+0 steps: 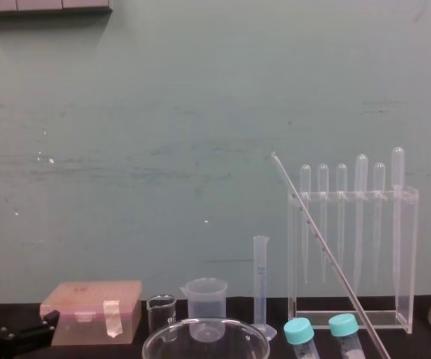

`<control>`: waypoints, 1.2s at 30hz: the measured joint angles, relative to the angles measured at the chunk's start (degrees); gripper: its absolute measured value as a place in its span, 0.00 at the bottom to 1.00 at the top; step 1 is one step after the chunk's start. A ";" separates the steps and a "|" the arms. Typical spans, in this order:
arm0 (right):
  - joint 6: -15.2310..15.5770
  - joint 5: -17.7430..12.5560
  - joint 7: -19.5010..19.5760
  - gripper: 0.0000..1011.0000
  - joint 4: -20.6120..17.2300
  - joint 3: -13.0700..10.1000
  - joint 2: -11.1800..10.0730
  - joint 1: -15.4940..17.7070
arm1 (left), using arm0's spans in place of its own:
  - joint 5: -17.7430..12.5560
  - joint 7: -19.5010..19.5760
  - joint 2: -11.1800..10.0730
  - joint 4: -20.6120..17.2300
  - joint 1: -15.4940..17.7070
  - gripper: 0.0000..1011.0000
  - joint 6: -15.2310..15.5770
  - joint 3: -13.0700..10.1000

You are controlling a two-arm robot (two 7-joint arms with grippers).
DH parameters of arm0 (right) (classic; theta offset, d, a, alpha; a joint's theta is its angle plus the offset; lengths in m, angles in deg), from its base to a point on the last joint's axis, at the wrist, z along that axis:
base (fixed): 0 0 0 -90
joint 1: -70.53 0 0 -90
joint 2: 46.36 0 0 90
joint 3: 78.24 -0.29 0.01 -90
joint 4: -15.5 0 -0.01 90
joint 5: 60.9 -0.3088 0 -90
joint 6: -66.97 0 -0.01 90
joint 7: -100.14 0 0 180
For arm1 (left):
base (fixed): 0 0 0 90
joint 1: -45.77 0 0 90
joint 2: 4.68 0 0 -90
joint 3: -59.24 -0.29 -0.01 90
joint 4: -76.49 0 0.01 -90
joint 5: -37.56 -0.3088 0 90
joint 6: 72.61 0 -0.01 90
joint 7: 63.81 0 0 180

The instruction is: Hold the thermometer with one hand and immerse one end into the beaker, then reinsert it into the test tube rack.

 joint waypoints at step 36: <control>0.00 0.00 0.00 0.99 0.00 0.00 0.00 0.00 | 0.00 0.00 0.00 0.00 0.00 1.00 0.00 0.00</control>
